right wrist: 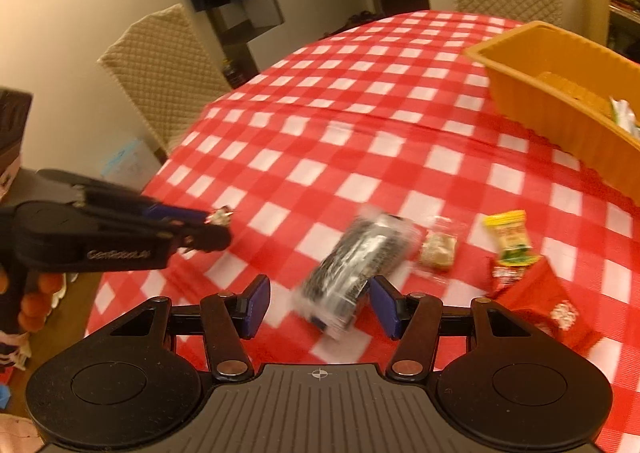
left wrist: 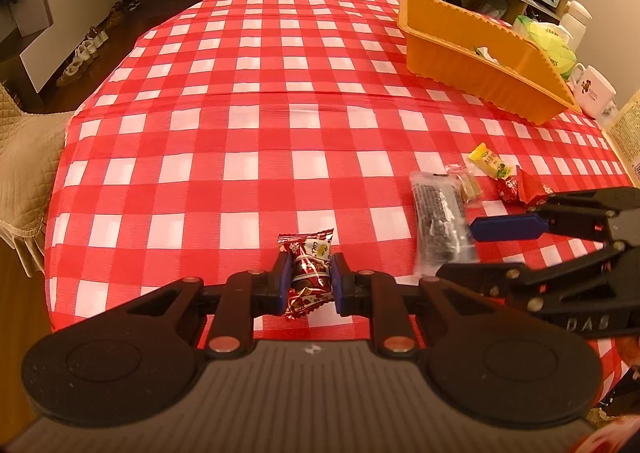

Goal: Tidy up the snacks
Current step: 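Lower the right gripper onto the clear black seaweed pack and close it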

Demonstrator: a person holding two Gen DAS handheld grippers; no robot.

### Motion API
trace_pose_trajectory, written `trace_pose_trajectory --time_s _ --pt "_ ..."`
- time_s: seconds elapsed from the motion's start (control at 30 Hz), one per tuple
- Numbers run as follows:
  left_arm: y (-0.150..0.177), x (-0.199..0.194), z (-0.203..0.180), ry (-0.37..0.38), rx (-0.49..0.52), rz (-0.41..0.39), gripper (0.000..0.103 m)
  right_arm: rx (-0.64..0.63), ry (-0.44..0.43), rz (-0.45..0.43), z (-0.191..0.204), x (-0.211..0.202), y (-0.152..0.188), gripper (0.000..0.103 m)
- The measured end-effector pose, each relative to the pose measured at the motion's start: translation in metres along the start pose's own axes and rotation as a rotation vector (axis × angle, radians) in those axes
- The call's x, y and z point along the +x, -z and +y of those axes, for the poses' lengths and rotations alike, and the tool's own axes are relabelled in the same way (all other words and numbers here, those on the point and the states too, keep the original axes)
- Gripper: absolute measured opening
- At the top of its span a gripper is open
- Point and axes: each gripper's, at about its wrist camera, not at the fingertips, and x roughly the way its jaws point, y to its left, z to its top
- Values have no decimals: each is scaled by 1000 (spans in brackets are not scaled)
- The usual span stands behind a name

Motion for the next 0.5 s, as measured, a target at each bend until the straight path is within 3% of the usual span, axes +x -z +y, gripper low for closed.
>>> trace_pose_trajectory --time_s 0.37,0.5 --pt "0 0 9 -10 -19 1 19 169 84 33 -11 13 -17 56" --pt "-2 1 12 -16 -25 0 19 161 106 39 -9 20 -22 56"
